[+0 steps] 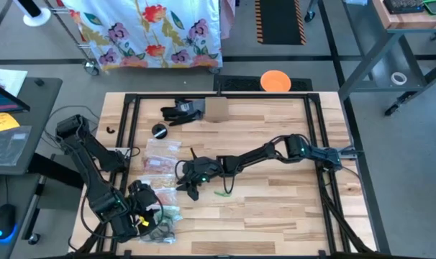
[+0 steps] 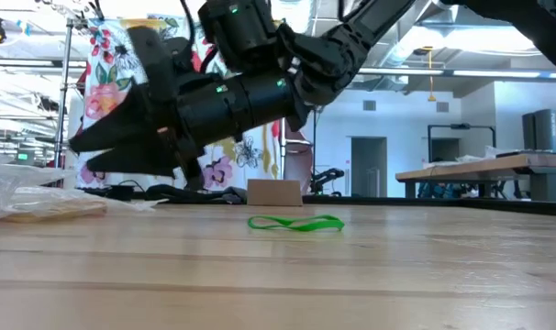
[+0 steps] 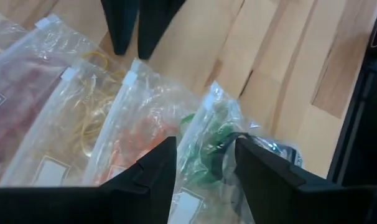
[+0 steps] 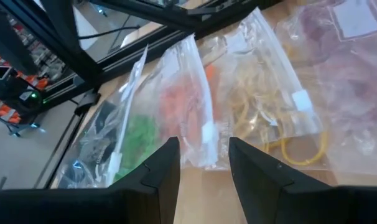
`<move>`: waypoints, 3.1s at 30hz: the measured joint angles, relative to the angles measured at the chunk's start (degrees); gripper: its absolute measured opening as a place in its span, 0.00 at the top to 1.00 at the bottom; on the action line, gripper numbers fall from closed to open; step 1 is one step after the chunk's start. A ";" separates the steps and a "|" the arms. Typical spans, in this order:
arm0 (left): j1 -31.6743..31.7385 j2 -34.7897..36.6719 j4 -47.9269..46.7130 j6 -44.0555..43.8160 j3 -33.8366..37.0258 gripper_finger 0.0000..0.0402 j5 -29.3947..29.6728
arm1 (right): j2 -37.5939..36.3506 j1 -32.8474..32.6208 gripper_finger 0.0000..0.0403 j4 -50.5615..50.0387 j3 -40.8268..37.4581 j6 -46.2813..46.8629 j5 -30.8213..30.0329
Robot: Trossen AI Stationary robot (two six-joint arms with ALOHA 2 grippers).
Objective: Sort rubber bands
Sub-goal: Open the transparent zip bag
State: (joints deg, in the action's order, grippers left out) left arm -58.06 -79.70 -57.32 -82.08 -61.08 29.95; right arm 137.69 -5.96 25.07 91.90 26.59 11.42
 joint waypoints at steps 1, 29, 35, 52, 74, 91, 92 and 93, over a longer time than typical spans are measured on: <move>0.00 0.00 -0.06 -0.04 -0.04 0.60 0.17 | 0.38 0.00 0.67 -1.07 0.50 0.20 0.02; 0.04 0.00 1.33 -0.33 -0.07 0.60 4.65 | -6.83 3.82 0.98 -28.25 9.74 -13.51 4.69; 0.04 0.00 1.34 -0.09 -0.07 0.60 9.36 | -20.58 8.45 0.98 -52.30 9.72 -21.81 3.63; 13.82 -0.75 21.48 28.83 2.23 0.60 30.97 | -60.58 7.20 0.99 -37.97 -41.12 -24.61 6.90; 41.44 -10.38 61.28 74.33 3.91 0.60 -13.01 | -65.25 -7.02 0.98 -16.17 -54.34 -18.64 -19.02; 42.22 -15.16 64.01 74.28 3.91 0.98 -8.88 | -65.25 -8.15 0.79 -13.27 -54.32 -16.58 -19.56; 41.79 -15.12 63.88 74.20 3.91 0.99 -8.39 | -65.25 -8.15 0.75 -13.32 -54.32 -16.14 -19.58; 41.30 -15.00 63.48 74.12 3.91 0.99 -7.56 | -65.25 -8.21 0.72 -13.38 -54.32 -16.09 -19.97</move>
State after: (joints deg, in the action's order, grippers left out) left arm -16.77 -94.70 6.16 -7.97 -57.17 22.39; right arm 72.44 -14.17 11.69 37.58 10.50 -8.55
